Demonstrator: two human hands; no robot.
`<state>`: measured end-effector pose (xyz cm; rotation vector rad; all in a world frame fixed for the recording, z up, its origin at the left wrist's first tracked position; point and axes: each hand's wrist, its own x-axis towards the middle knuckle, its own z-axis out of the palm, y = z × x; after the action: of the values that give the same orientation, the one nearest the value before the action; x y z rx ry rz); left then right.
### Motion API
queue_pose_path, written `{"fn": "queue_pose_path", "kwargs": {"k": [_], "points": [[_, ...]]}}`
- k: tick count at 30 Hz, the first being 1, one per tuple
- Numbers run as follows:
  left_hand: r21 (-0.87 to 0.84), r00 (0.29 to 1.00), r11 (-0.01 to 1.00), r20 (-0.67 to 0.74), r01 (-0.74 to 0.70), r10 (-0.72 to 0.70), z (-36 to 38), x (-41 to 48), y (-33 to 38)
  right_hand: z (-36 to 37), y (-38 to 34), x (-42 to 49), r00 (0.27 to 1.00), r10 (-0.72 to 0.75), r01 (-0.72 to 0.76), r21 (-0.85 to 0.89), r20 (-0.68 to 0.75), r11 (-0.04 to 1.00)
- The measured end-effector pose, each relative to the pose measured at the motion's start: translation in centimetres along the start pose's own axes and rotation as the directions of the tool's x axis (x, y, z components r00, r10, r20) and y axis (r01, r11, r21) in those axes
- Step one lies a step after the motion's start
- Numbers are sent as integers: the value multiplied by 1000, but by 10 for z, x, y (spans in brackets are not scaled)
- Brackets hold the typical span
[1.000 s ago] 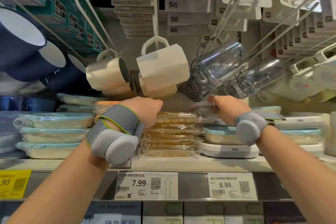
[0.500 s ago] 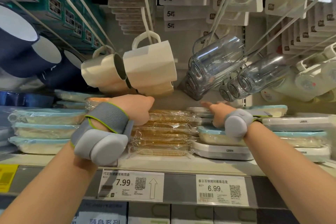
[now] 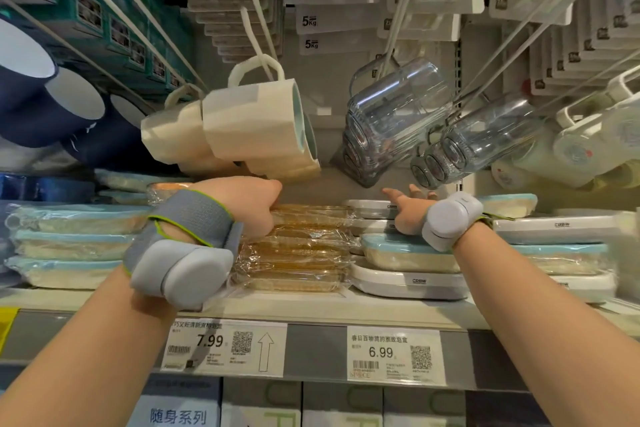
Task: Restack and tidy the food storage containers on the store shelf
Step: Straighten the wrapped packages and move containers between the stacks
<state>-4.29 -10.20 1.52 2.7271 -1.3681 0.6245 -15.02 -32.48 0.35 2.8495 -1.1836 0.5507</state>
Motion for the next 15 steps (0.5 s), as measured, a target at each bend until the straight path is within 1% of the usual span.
{"fn": "queue_pose_path", "kwargs": {"k": [3, 6, 8, 9, 12, 13, 15], "points": [[-99, 994, 991, 64, -87, 93, -1, 0, 8, -3, -3, -4, 997, 55, -52, 60, -48, 997], [-132, 985, 983, 91, -131, 144, 3, 2, 15, -14, 3, 0, 992, 49, -52, -22, -116, 998], [-103, 990, 987, 47, -127, 132, 5, 2, 16, -28, 19, -3, 990, 9, -23, -98, -141, 995], [-90, 991, 988, 29, -125, 128, 5, 3, 16, -36, 30, -5, 987, 11, -33, -135, -158, 990], [-105, 993, 987, 3, -121, 122, 5, 5, 18, -55, 68, -15, 981, 80, -118, -219, -174, 969], [-118, 991, 984, -34, -130, 127, 4, 5, 19, -56, 77, -15, 981, 92, -130, -225, -172, 966], [-187, 974, 963, -158, -192, 164, 3, 8, 28, -51, 91, -14, 979, 120, -153, -204, -162, 967]]}}
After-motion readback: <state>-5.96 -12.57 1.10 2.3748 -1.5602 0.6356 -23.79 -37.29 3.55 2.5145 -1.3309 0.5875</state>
